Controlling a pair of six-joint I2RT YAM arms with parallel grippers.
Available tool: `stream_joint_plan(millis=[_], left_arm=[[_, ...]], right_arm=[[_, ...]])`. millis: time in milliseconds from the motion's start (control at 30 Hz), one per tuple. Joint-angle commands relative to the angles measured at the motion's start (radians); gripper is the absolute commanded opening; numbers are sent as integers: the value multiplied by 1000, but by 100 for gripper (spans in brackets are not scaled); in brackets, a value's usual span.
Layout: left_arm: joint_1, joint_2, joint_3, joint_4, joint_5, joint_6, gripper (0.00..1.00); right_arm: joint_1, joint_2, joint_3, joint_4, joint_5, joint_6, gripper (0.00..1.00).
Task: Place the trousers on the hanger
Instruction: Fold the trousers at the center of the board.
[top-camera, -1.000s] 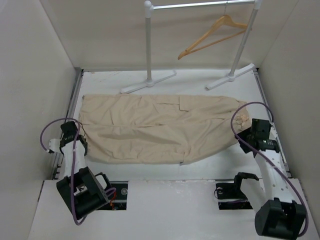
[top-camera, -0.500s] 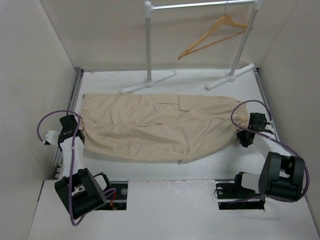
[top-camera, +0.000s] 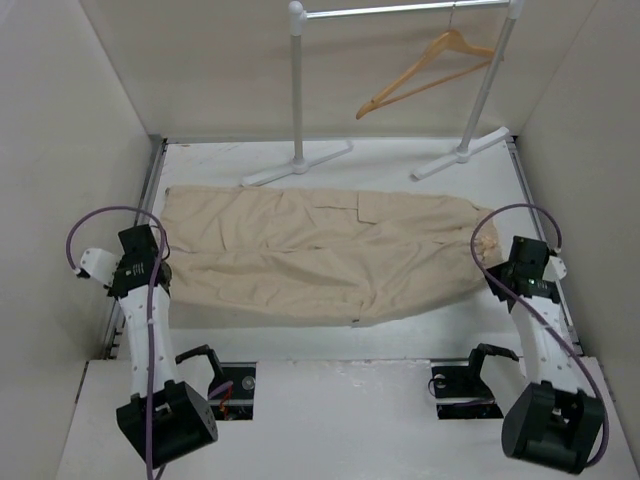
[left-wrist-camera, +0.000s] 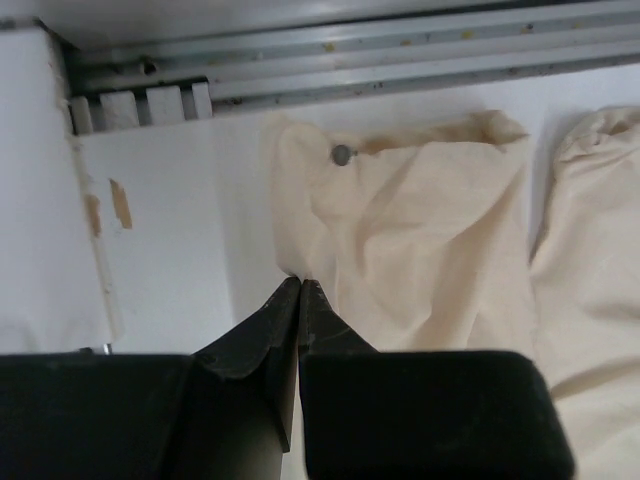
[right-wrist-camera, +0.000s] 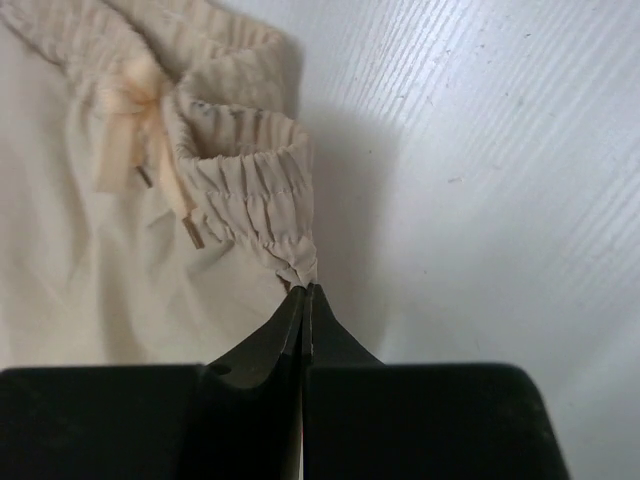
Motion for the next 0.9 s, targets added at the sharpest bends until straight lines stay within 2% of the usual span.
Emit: stream_joint_plan(millis=[0, 100, 233, 567, 867], left_arm=[[-44, -25, 144, -77, -129, 63, 0], [-93, -13, 219, -61, -150, 86, 0], [-134, 111, 326, -3, -157, 112, 0], [-163, 541, 638, 146, -150, 241, 0], [-229, 958, 971, 153, -157, 411, 0]], right_arm=[[-5, -96, 65, -156, 41, -30, 2], [-4, -75, 127, -153, 50, -39, 2], [-4, 43, 229, -95, 42, -36, 1], [24, 414, 548, -11, 58, -45, 1], [56, 797, 906, -46, 42, -67, 1]])
